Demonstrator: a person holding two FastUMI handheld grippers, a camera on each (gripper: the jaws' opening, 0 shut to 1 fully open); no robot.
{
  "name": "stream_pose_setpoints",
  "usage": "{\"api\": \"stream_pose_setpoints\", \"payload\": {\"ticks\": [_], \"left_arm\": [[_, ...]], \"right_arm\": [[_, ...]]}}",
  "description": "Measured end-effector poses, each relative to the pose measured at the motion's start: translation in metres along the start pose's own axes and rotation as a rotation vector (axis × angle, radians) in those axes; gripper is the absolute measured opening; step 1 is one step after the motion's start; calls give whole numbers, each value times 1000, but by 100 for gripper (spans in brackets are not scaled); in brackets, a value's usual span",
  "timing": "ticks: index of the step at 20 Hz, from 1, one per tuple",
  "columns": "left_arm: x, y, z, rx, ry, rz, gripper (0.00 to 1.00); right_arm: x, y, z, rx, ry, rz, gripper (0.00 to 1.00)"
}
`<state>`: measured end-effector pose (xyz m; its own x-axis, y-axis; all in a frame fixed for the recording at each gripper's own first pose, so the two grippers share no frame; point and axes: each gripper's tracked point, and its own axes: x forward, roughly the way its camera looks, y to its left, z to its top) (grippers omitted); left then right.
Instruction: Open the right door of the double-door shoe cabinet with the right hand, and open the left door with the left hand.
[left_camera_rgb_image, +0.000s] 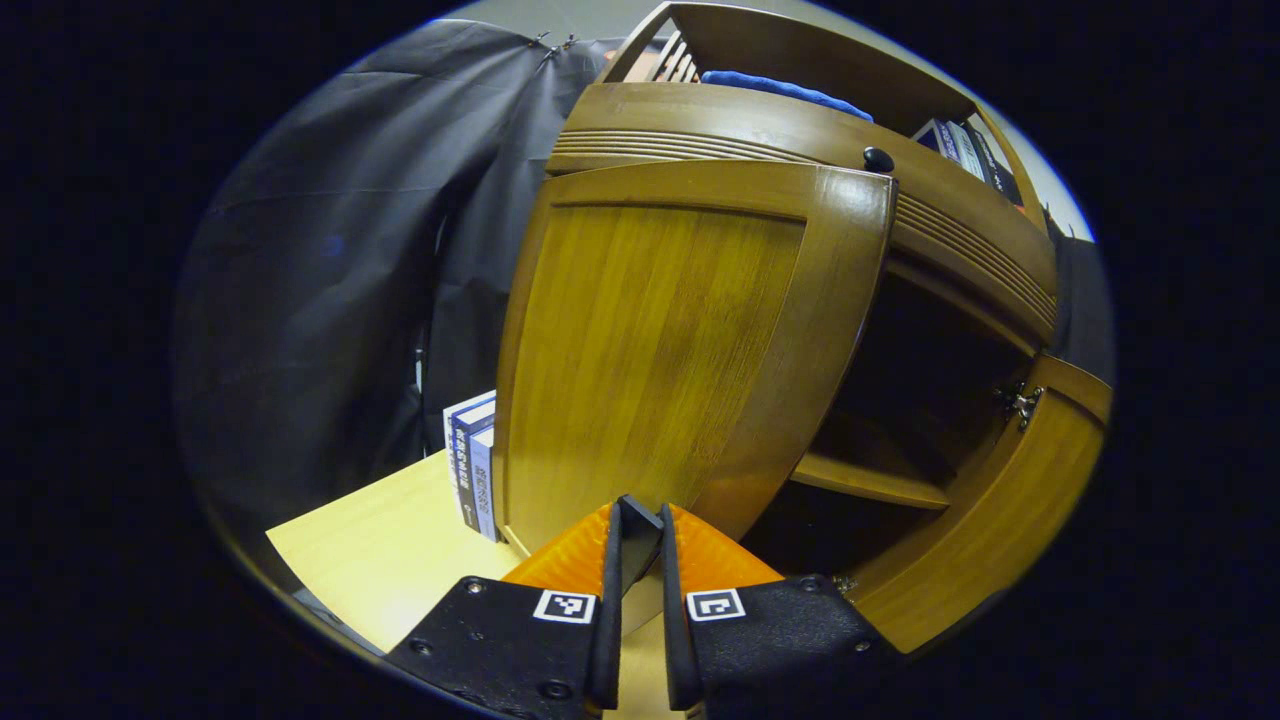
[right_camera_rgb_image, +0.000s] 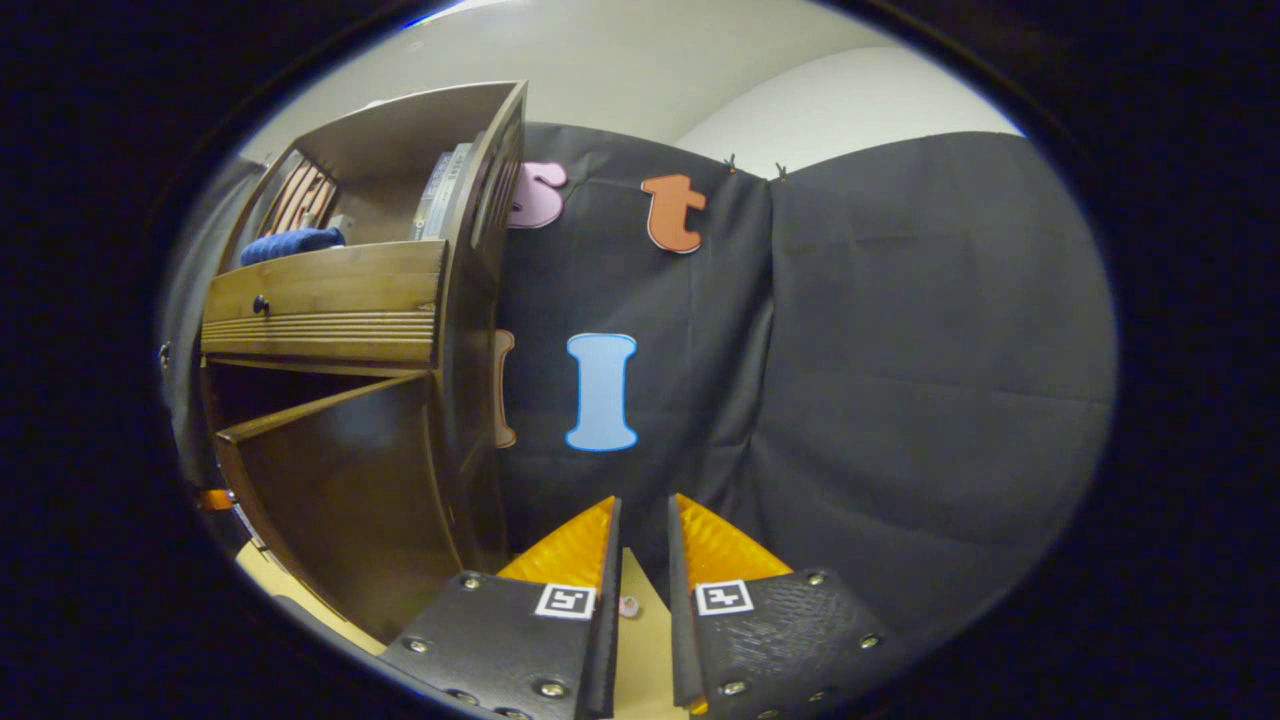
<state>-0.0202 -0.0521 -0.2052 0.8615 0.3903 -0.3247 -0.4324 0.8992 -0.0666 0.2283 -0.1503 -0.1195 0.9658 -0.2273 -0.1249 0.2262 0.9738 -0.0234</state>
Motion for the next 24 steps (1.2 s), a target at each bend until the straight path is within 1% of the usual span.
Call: {"api": "stream_pose_setpoints", "payload": {"ticks": [4, 8, 9, 10, 11, 12, 13, 15, 17, 19, 20, 23, 24], "left_arm": [[-12, 16, 1, 8, -15, 31, 13], [-20, 28, 2, -18, -23, 30, 13], [-25, 32, 2, -8, -24, 39, 12], [-25, 35, 2, 7, -28, 45, 9], [-27, 39, 2, 23, -28, 50, 8], [-28, 43, 4, 31, -32, 50, 8], [-30, 47, 4, 32, -32, 49, 8], [-34, 54, 6, 31, -40, 45, 6], [-38, 61, 7, 50, -44, 37, 5], [-40, 67, 8, 60, -43, 11, 5], [-40, 70, 9, 60, -46, -7, 5], [-43, 81, 11, 59, -45, -42, 6], [-44, 85, 11, 55, -44, -45, 5]], "right_arm": [[9, 3, -1, 13, -1, 38, 22], [17, 9, -4, 39, 6, 69, 22], [18, 10, -5, 42, 8, 75, 22], [19, 12, -6, 45, 11, 82, 19], [19, 13, -7, 45, 13, 88, 22], [20, 15, -7, 44, 12, 93, 19], [21, 16, -6, 40, 10, 96, 22], [20, 16, -6, 31, 7, 93, 22], [22, 17, -7, 33, 10, 93, 22], [23, 18, -10, 42, 18, 96, 22], [22, 19, -12, 45, 20, 101, 19], [21, 20, -12, 38, 20, 97, 19], [20, 20, -13, 37, 19, 92, 22]]}}
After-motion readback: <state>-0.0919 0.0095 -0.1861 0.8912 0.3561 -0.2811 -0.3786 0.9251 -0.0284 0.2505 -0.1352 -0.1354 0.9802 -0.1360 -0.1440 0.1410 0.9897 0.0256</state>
